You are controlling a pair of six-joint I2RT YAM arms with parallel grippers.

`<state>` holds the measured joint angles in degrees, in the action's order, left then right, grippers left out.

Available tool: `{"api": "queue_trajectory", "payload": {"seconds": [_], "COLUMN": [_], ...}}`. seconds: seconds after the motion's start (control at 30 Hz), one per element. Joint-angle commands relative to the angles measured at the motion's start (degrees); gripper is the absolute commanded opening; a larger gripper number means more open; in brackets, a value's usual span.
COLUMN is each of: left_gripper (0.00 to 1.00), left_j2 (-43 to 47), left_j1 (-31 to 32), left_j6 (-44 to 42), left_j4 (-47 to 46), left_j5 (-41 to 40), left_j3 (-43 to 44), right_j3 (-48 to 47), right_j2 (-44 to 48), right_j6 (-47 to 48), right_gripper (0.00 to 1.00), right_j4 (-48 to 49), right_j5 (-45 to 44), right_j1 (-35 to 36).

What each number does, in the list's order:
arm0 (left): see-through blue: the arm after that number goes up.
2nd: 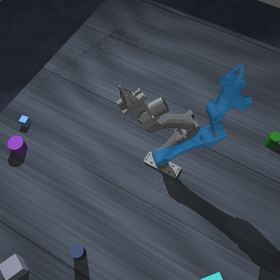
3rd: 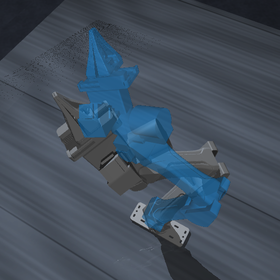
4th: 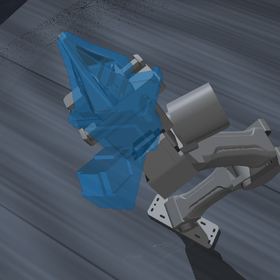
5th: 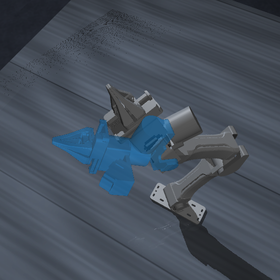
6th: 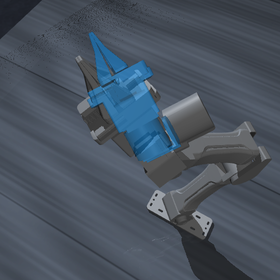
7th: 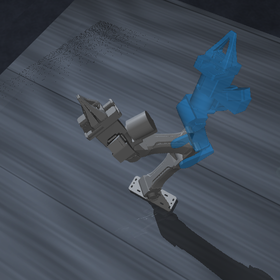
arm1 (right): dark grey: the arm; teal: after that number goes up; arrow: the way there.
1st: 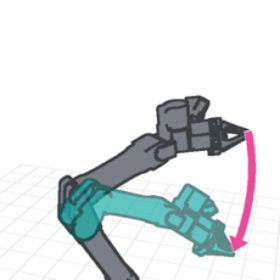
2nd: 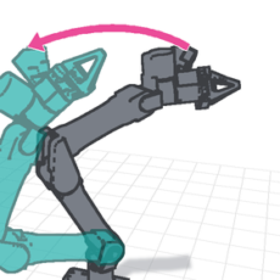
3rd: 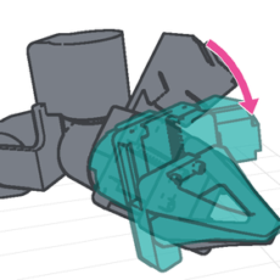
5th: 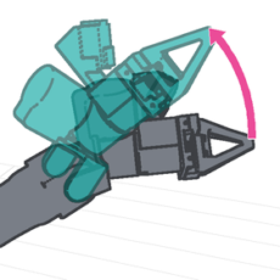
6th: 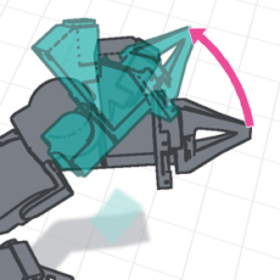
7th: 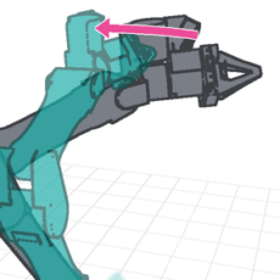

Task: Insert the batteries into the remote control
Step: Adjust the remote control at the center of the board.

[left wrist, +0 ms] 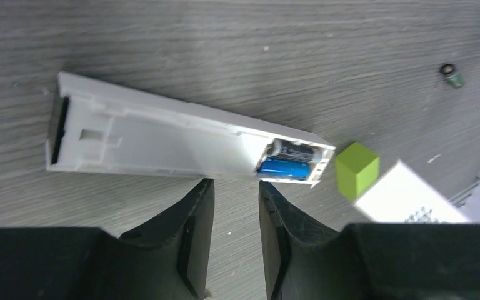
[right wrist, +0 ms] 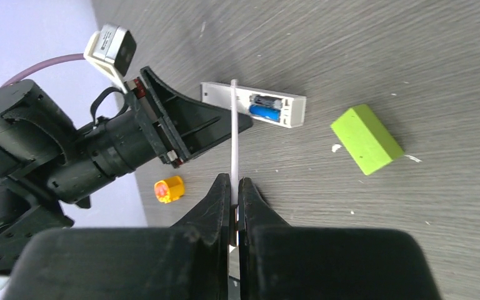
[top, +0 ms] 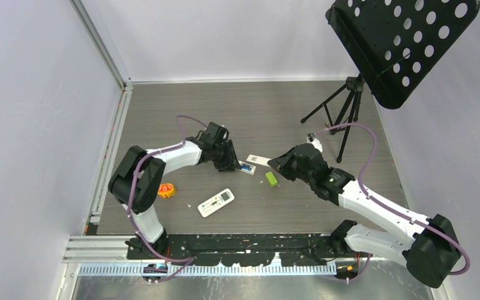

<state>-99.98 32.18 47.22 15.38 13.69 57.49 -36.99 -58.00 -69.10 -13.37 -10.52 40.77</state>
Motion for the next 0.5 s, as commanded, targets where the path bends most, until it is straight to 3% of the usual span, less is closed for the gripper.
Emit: {"api": "queue_trajectory", "payload": {"seconds": [0.0,0.17,0.23,0.47], "left_gripper": [0.34,0.4,0.47,0.96], "left_j2": [1.2,9.56,12.86,16.68], "left_j1": [-0.63,-6.38,-9.91,-18.34], "left_j6": [2.4,-2.07,-3.6,-7.15], "left_j4": [-7.67,-2.25,0.13,1.03], "left_j5": [2.11,1.55,1.64,1.33], "left_j3": [-0.29,-3.01,-4.19,-5.28], "right_j3": [1.45,0.89,0.08,-4.38], "right_j2": [0.03,-4.63,-8.51,-24.72], "right_j6": [0.38,1.24,1.25,-0.4], "right_gripper": [0.01,0.0,0.0,0.0], "right_j4": [10.74,18.57,22.06,34.12], "right_j5": [8.33,15.24,17.5,21.68], "right_j1": [-2.48,-4.54,-5.19,-5.44]}}
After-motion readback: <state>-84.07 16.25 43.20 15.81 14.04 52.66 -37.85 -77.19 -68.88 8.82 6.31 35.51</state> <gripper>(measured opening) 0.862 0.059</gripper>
